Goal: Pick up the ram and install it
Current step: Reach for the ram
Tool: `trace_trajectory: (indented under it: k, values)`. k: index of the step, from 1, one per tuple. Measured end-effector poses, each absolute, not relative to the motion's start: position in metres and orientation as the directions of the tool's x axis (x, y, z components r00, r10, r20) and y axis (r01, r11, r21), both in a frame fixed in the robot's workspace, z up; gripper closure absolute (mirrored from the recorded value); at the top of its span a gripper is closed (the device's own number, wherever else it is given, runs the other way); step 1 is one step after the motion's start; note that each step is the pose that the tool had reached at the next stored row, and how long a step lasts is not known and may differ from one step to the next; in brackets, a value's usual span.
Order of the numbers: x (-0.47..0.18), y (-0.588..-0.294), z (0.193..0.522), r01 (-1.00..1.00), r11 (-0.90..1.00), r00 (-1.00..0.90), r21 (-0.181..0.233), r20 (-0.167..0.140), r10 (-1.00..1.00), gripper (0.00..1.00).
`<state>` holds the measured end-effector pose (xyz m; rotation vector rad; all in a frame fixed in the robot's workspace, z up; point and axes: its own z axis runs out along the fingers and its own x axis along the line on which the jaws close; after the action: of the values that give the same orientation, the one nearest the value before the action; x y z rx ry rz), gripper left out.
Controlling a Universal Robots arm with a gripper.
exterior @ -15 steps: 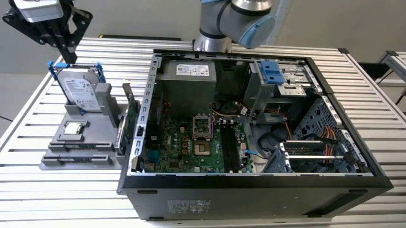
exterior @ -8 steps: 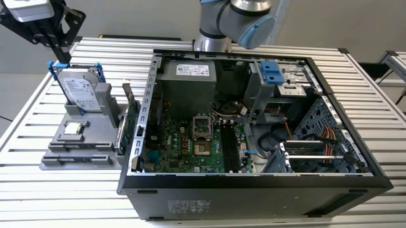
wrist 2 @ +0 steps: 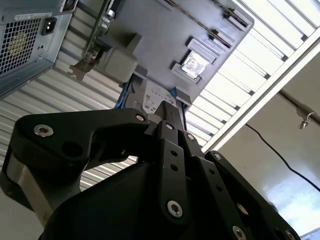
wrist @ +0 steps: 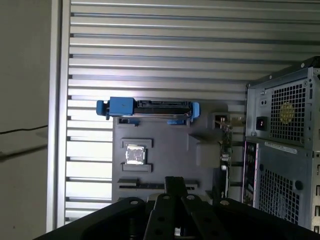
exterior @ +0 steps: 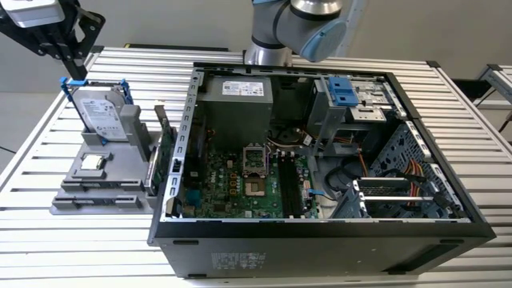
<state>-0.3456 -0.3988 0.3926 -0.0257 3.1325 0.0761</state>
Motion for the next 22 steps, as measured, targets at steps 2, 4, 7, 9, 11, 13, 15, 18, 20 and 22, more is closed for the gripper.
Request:
trace_trajectory:
  k: [2,4,7,9,11,13,15,18,20,22]
  values:
    - [-0.346,-0.399,0.393,-0.017,0.999,-1.000,0.049,-0.008,-0.016,1.00]
    - [-0.346,-0.399,0.393,-0.017,0.999,-1.000,0.049,-0.008,-0.016,1.00]
    - [-0.346,-0.401,0.393,-0.016,0.999,-1.000,0.049,-0.008,-0.016,1.00]
    - [-0.346,-0.403,0.392,-0.016,0.999,-1.000,0.049,-0.007,-0.016,1.00]
    - [-0.346,-0.405,0.392,-0.016,0.999,-1.000,0.049,-0.007,-0.016,1.00]
    - [-0.346,-0.407,0.392,-0.016,0.999,-1.000,0.049,-0.006,-0.016,1.00]
    - [-0.346,-0.408,0.392,-0.016,0.999,-1.000,0.049,-0.005,-0.016,1.00]
    - [-0.346,-0.411,0.392,-0.016,0.999,-1.000,0.049,-0.005,-0.016,1.00]
    - [-0.346,-0.413,0.392,-0.016,0.999,-1.000,0.049,-0.005,-0.016,1.00]
    - [-0.346,-0.415,0.392,-0.016,0.999,-1.000,0.049,-0.005,-0.016,1.00]
